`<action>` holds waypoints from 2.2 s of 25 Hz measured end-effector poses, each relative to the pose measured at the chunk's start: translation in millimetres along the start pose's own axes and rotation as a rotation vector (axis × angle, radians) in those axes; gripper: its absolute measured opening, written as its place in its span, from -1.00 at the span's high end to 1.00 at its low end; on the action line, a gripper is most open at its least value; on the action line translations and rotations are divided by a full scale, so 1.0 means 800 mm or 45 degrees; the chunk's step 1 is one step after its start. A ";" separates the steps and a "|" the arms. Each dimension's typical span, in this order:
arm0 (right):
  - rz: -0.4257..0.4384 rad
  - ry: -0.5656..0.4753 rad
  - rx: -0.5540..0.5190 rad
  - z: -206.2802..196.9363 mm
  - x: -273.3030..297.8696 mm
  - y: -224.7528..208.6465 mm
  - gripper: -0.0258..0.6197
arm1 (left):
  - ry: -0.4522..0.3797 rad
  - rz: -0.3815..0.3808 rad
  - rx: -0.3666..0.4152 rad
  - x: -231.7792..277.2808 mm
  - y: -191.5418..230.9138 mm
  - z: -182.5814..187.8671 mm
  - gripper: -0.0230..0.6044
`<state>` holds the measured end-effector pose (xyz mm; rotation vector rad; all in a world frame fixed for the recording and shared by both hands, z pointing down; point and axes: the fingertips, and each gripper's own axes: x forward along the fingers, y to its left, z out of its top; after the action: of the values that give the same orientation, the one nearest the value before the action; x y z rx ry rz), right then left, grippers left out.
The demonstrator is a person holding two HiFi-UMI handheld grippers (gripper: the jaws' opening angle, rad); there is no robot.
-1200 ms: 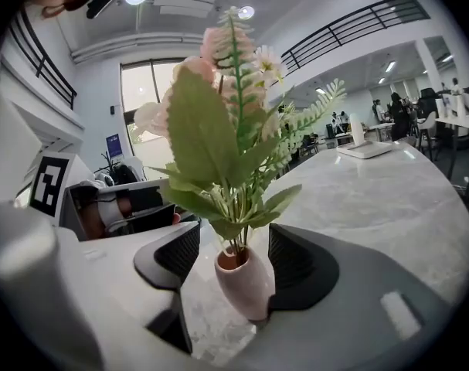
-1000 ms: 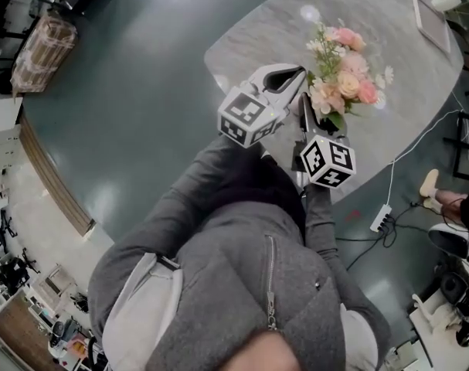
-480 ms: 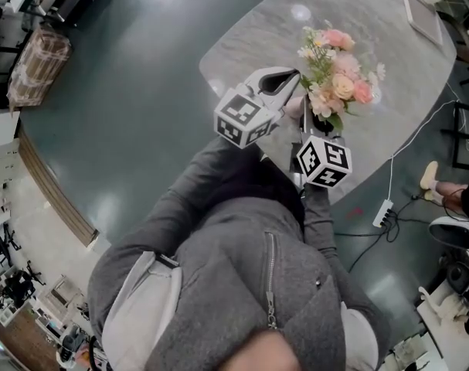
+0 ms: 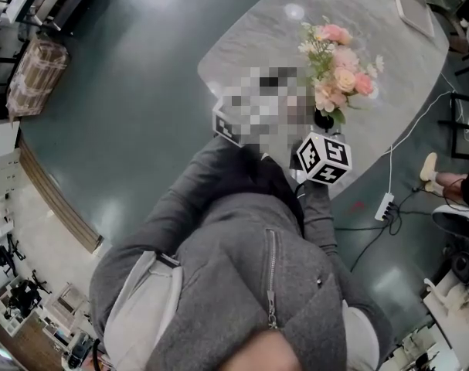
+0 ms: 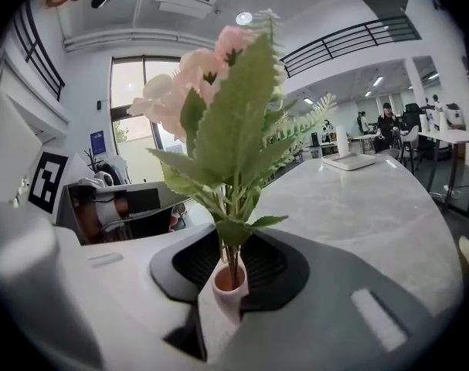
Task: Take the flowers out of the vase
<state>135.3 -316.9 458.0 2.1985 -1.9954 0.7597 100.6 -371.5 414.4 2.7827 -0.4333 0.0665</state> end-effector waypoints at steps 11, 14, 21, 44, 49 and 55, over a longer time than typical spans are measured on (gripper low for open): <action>-0.003 -0.124 -0.037 0.038 -0.007 0.012 0.71 | -0.060 -0.066 0.051 0.010 -0.006 0.029 0.90; -0.013 -0.155 -0.066 0.045 -0.009 0.017 0.72 | -0.086 -0.092 0.072 0.011 -0.009 0.040 0.90; -0.010 -0.193 -0.081 0.062 -0.020 0.012 0.73 | -0.122 -0.148 0.112 0.025 -0.024 0.062 0.90; -0.077 -0.394 -0.078 0.147 -0.072 -0.018 0.73 | -0.196 -0.333 0.167 0.063 -0.080 0.123 0.90; -0.170 -0.398 -0.072 0.145 -0.087 -0.034 0.73 | -0.170 -0.420 0.161 0.076 -0.101 0.118 0.90; -0.314 -0.424 -0.027 0.126 -0.155 -0.084 0.73 | -0.125 -0.544 0.150 0.096 -0.176 0.092 0.90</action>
<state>226.6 -232.0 337.5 2.6351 -1.7894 0.3602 216.2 -290.4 308.6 2.9377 0.1543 -0.1483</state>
